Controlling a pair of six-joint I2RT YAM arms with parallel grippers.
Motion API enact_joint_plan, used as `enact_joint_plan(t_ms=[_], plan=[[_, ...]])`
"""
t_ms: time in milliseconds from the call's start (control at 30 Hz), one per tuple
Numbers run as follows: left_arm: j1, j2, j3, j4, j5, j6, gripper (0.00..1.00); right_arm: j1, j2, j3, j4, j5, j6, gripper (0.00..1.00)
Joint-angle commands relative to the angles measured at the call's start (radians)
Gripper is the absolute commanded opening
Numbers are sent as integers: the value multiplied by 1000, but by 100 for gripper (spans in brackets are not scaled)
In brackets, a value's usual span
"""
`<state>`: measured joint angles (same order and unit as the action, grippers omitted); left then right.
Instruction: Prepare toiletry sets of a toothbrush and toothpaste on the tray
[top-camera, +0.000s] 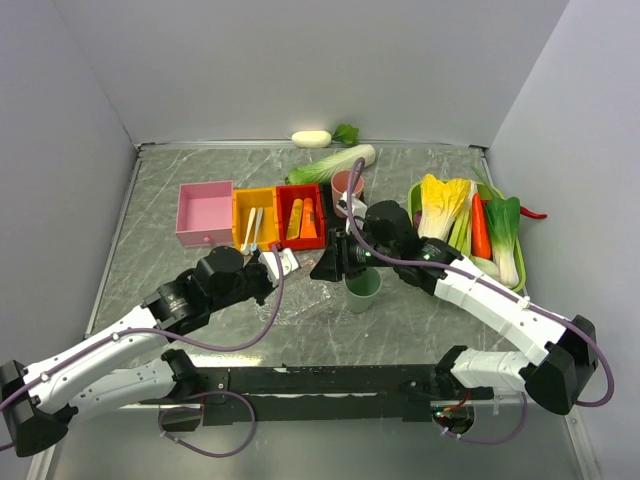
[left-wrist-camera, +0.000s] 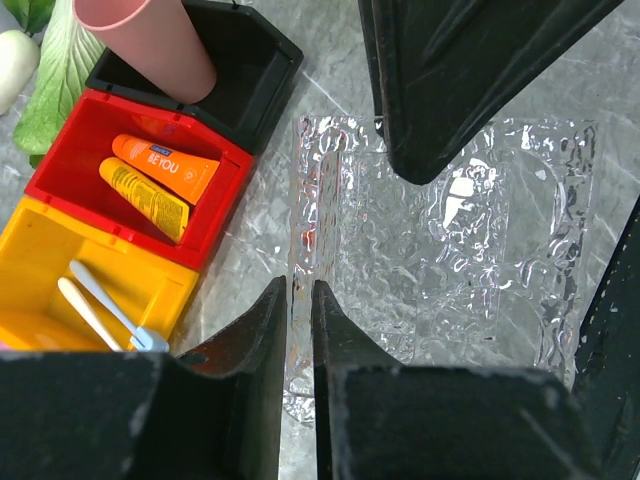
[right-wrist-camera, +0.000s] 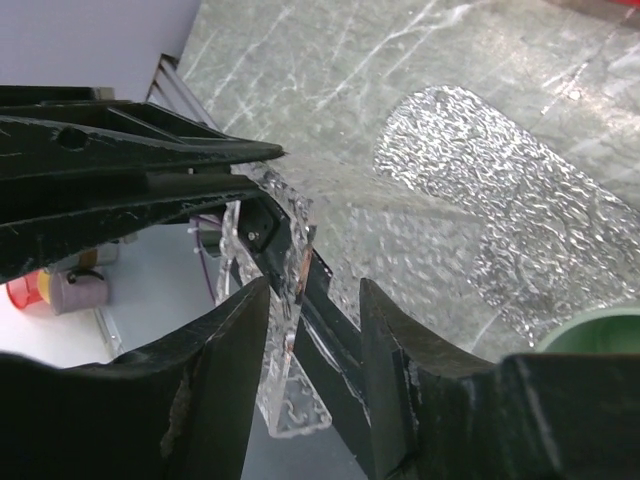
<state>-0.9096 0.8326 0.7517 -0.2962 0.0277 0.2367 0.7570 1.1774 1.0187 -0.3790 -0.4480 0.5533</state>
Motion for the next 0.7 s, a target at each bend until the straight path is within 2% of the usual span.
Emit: enact_joint_plan(t_ms=[0, 133, 233, 367, 467, 533, 600, 633, 667], plan=[[-9, -15, 1, 69, -9, -28, 1, 11, -2, -11, 91, -44, 28, 45], [-9, -26, -6, 83, -12, -36, 1, 8, 2, -23, 118, -69, 46, 40], [-11, -33, -6, 91, -18, -48, 1, 11, 8, -29, 132, -78, 57, 31], [-11, -43, -6, 95, -25, -59, 1, 10, -2, -43, 150, -75, 76, 11], [-9, -55, -8, 107, -25, -69, 4, 11, -5, -48, 158, -77, 83, 2], [-11, -64, -9, 111, -25, -85, 8, 11, -10, -55, 172, -77, 89, 0], [-9, -69, -3, 108, -25, -102, 17, 11, -15, -69, 195, -77, 105, 0], [-11, -70, -2, 106, -55, -111, 25, 10, -22, -72, 203, -77, 109, 0], [-11, -75, 1, 104, -80, -135, 46, 11, -24, -77, 210, -72, 118, 0]])
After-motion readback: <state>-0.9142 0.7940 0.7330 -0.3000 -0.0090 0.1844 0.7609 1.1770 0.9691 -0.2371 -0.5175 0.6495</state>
